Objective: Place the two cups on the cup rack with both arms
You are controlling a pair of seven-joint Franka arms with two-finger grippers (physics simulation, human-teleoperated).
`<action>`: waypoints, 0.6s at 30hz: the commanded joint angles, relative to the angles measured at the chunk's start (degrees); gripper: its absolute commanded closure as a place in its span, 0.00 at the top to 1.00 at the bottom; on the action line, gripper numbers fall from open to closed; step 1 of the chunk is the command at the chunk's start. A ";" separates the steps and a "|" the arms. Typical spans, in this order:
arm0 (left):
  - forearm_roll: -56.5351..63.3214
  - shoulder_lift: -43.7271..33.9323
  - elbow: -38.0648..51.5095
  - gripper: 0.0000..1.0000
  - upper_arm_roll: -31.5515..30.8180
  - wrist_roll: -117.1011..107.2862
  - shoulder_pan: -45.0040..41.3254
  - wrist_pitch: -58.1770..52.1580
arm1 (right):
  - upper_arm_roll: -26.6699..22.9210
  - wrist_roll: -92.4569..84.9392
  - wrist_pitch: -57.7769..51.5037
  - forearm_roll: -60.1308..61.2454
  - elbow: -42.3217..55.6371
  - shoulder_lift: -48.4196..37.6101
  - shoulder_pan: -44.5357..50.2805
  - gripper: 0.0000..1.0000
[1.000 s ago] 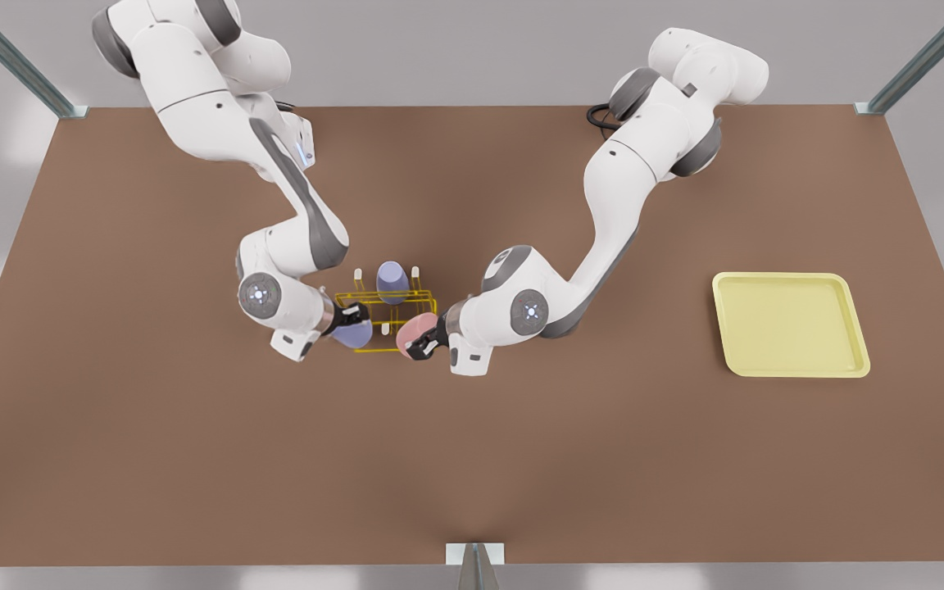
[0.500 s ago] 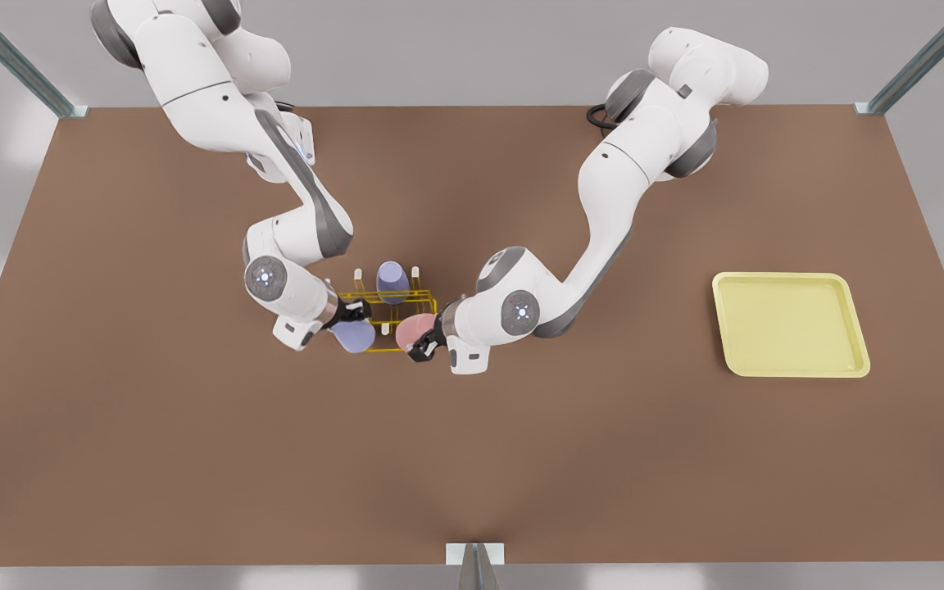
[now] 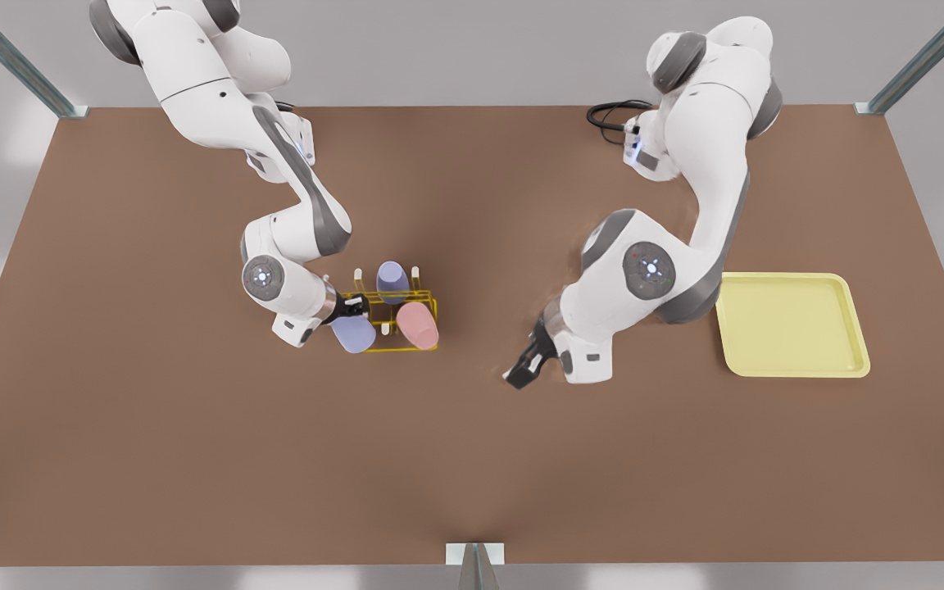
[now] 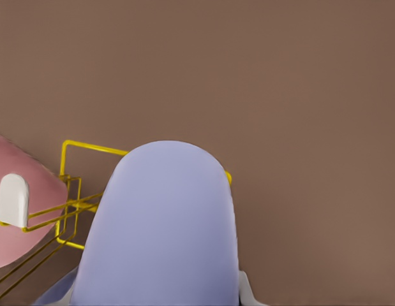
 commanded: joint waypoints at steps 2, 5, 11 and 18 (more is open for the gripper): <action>12.36 -4.14 0.06 1.00 0.02 66.36 14.29 -31.34 | 0.03 6.38 -2.23 -3.08 -0.51 -0.05 0.14 1.00; 10.70 -26.82 -34.22 1.00 8.72 82.64 12.28 -16.31 | 0.12 6.29 -2.58 -3.08 -0.51 -0.05 0.14 1.00; 6.39 -23.83 -31.75 1.00 7.31 82.64 14.12 -31.61 | 0.12 6.38 -3.02 -2.99 0.81 0.04 0.14 1.00; 6.30 -24.01 -31.84 1.00 7.31 82.73 15.62 -32.05 | 0.12 7.08 -6.80 -2.90 9.33 1.01 -0.12 1.00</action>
